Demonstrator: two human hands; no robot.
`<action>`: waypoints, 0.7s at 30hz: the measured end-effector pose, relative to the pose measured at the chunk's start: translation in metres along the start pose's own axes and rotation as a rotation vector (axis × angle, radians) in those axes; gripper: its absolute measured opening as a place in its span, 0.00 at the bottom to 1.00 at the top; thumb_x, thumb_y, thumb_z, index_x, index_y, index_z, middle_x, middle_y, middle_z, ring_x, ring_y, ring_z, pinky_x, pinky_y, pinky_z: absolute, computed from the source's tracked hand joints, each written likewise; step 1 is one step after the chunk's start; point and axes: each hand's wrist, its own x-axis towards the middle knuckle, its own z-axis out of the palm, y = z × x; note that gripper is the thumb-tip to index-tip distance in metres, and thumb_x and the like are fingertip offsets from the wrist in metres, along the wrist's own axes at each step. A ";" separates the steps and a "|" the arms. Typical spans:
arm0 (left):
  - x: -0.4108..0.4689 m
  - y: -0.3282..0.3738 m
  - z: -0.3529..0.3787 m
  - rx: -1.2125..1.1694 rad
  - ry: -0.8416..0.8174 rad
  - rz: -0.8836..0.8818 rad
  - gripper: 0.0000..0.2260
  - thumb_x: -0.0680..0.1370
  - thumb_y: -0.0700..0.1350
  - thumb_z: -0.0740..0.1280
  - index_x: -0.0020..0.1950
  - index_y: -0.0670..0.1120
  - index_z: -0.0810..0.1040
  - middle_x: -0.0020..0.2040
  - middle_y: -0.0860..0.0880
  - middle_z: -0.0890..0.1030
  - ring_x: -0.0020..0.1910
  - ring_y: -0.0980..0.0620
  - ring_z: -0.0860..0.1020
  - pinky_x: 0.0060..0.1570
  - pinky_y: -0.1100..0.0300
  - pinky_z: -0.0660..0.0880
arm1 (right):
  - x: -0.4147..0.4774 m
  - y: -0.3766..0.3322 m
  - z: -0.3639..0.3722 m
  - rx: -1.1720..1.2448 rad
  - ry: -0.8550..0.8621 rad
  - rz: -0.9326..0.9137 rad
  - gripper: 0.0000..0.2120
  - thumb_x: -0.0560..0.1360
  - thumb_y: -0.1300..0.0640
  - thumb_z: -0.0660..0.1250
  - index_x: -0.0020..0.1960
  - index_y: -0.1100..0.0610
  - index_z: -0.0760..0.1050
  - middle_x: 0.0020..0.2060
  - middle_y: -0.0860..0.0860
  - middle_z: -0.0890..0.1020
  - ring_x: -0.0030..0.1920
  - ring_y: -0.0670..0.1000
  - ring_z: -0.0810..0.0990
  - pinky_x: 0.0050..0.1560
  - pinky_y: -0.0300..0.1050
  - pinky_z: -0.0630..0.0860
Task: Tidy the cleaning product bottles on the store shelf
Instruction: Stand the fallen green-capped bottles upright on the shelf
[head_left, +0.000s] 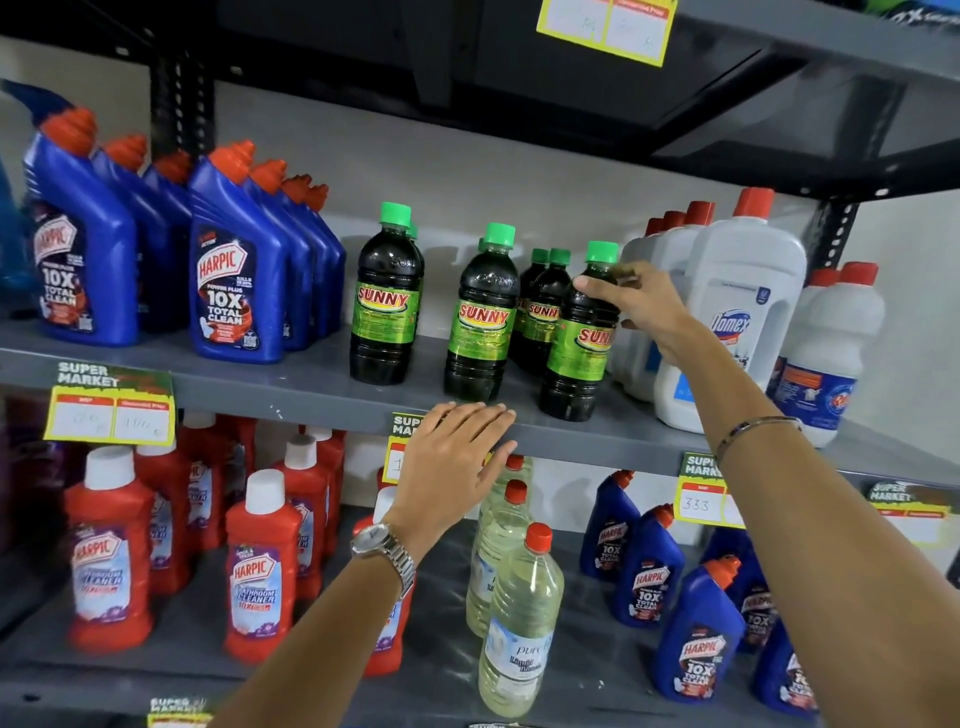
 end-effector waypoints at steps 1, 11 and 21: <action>0.000 0.000 0.000 -0.002 -0.002 -0.002 0.14 0.78 0.51 0.63 0.58 0.47 0.80 0.54 0.52 0.83 0.53 0.53 0.80 0.57 0.56 0.71 | 0.000 0.000 0.000 -0.005 0.003 -0.011 0.28 0.69 0.45 0.72 0.62 0.57 0.69 0.52 0.51 0.76 0.52 0.50 0.75 0.49 0.42 0.70; 0.001 0.000 0.000 -0.012 0.008 0.000 0.14 0.78 0.51 0.63 0.57 0.47 0.80 0.54 0.51 0.83 0.53 0.53 0.80 0.56 0.56 0.72 | 0.001 0.004 0.000 0.143 -0.108 0.030 0.11 0.74 0.51 0.65 0.55 0.53 0.71 0.48 0.49 0.77 0.49 0.47 0.76 0.49 0.47 0.75; 0.002 0.001 -0.001 -0.032 0.026 0.010 0.12 0.77 0.49 0.65 0.57 0.46 0.81 0.53 0.51 0.83 0.52 0.52 0.80 0.55 0.56 0.72 | -0.004 0.010 0.002 0.202 -0.108 -0.005 0.25 0.72 0.48 0.68 0.66 0.56 0.69 0.53 0.49 0.77 0.55 0.50 0.77 0.44 0.44 0.75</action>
